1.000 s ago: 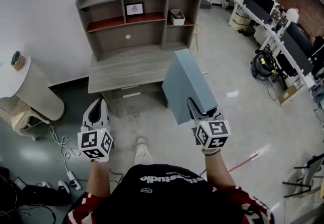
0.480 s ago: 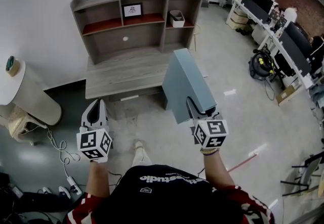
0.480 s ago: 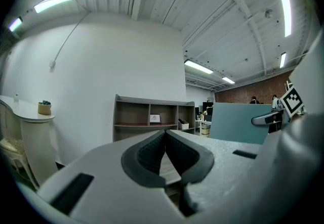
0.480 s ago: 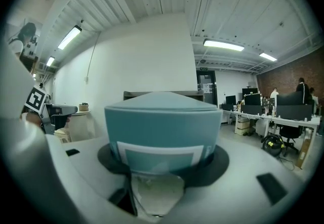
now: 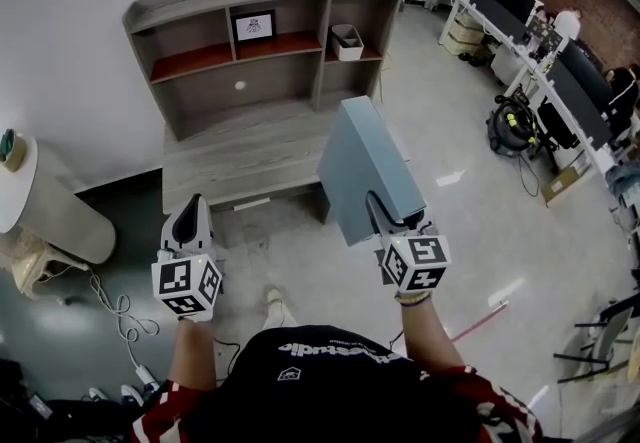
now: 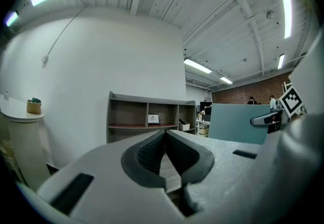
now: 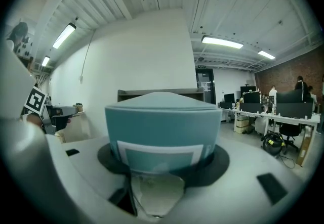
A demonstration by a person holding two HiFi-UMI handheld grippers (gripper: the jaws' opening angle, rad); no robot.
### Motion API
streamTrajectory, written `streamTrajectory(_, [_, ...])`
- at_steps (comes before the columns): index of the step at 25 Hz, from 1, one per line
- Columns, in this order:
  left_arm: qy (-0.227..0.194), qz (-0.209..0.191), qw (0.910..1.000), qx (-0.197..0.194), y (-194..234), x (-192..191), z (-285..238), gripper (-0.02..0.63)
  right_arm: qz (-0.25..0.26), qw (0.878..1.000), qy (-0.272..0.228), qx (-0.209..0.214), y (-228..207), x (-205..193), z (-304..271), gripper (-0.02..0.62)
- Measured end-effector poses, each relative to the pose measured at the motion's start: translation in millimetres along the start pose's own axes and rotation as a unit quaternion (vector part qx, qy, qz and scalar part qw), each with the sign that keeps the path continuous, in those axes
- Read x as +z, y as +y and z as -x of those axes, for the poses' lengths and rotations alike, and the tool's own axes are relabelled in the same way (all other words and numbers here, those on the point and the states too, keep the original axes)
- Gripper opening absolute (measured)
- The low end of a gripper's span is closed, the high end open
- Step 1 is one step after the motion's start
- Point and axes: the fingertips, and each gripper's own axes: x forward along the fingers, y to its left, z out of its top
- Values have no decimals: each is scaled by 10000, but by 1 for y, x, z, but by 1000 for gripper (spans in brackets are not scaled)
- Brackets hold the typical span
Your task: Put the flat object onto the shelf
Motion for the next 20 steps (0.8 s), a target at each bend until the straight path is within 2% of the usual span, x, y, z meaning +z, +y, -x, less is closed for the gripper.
streamTrajectory(20, [42, 41, 9999, -125, 71, -1, -98, 6, -72, 9999, 120, -75, 18, 13, -117, 273])
